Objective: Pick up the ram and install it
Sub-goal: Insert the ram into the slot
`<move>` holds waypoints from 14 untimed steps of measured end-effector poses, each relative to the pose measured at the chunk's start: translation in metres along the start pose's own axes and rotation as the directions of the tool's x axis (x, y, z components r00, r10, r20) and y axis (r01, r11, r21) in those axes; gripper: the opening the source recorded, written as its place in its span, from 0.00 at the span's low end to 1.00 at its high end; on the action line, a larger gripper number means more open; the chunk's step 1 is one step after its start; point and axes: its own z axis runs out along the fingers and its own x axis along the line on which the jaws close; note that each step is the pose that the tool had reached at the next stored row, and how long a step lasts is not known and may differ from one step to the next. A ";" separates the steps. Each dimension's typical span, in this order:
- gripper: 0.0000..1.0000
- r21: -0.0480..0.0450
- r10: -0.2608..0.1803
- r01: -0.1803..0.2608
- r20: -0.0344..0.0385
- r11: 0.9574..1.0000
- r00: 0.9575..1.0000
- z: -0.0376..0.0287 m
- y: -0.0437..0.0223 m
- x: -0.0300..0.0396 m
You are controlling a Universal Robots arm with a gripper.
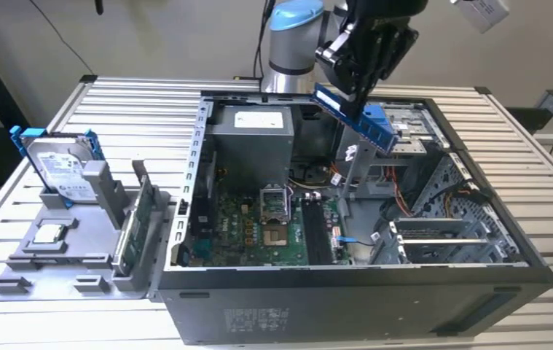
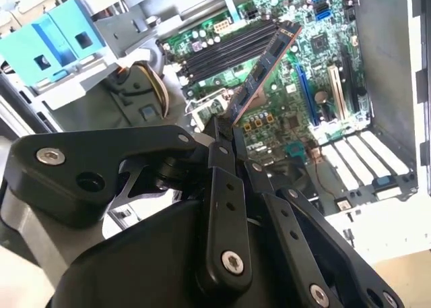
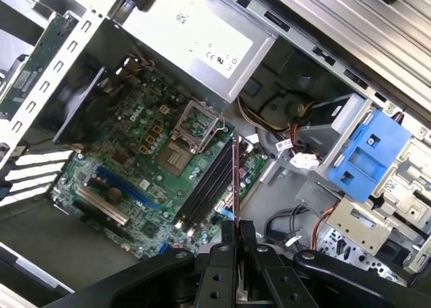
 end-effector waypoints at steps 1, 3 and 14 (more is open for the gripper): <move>0.14 0.000 0.010 -0.010 0.000 1.000 1.000 0.0002 -0.0001 0.0001; 0.14 0.001 0.030 -0.030 0.001 1.000 1.000 0.0004 -0.0003 0.0002; 0.14 0.003 0.141 -0.142 0.005 0.990 0.990 0.0030 -0.0016 0.0011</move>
